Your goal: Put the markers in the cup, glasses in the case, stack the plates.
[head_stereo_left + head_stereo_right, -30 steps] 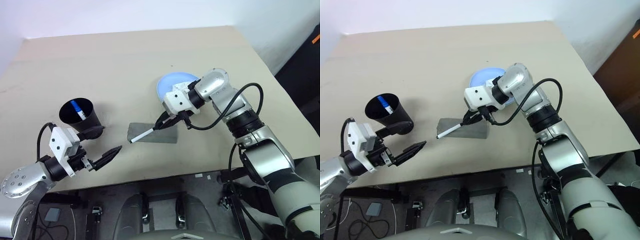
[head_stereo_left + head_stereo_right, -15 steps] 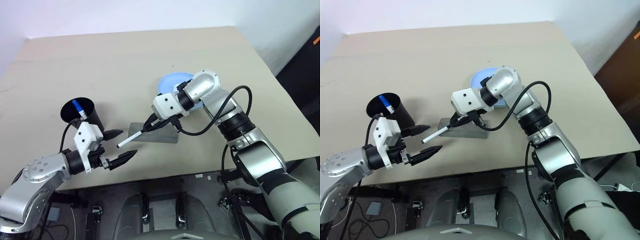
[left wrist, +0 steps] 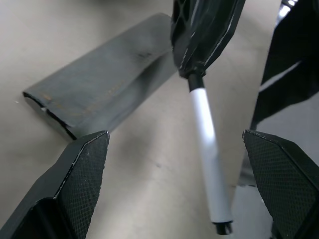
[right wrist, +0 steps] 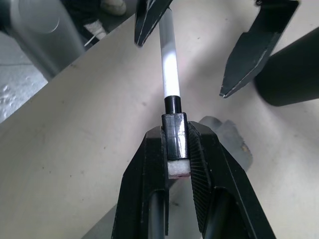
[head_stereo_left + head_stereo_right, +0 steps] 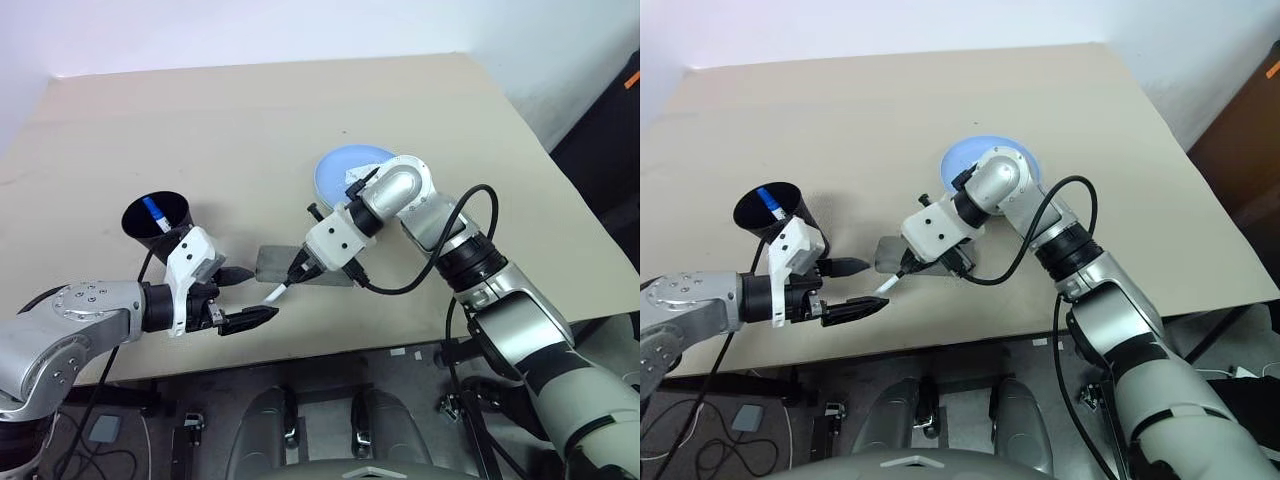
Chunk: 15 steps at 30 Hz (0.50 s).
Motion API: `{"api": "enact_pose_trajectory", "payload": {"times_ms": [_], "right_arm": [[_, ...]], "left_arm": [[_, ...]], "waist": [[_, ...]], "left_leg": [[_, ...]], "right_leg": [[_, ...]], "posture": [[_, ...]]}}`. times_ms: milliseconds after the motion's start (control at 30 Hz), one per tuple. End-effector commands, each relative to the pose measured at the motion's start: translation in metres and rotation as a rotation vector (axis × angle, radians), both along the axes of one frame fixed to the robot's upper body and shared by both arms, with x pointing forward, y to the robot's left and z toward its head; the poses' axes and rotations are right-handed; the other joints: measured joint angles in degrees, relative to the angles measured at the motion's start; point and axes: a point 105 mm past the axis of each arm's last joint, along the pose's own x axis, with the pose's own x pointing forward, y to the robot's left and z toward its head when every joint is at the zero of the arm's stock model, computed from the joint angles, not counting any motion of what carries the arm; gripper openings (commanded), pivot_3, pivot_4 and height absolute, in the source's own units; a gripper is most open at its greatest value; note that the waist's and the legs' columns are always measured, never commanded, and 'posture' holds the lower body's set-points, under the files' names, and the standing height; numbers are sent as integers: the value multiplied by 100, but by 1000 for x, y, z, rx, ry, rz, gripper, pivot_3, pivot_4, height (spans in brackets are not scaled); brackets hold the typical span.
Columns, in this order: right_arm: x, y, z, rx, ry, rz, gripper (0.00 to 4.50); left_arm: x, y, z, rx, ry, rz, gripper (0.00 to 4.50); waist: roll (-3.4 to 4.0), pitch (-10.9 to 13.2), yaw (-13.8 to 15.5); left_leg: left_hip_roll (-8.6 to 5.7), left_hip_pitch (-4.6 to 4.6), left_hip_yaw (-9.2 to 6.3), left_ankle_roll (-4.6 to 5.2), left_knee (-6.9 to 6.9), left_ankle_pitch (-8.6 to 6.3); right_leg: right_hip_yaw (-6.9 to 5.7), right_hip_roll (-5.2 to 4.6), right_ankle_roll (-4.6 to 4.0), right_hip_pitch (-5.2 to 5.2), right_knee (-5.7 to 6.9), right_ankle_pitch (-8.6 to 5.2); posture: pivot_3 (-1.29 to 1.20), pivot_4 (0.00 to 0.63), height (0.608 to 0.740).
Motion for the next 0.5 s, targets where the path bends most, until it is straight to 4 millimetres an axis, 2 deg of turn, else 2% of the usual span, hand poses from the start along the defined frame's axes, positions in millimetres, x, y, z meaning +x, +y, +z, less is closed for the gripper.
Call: {"api": "enact_pose_trajectory", "payload": {"times_ms": [33,67,200,500], "right_arm": [[0,3,3,7,-64,21,257],[-1,3,3,7,-65,24,257],[-2,6,4,14,-72,38,257],[-4,11,7,32,-81,57,257]], "left_arm": [[-7,-7,9,1,9,-42,4500],[-8,-8,8,8,11,-45,4500],[-11,-10,6,15,23,-52,3629],[-14,-8,-4,54,51,-38,502]], "waist": [[0,0,0],[0,0,-1],[0,0,-1],[0,0,-1]], "left_leg": [[0,2,0,-1,0,0],[0,4,-1,-2,0,0],[0,11,-1,-11,-1,-4],[0,13,-2,-15,0,-4]], "right_leg": [[0,0,0,2,1,0],[0,0,0,3,1,0],[3,0,0,9,1,0],[3,0,-1,10,1,0]], "posture": [[0,150,719],[0,150,719],[0,150,719],[0,150,719]]}}
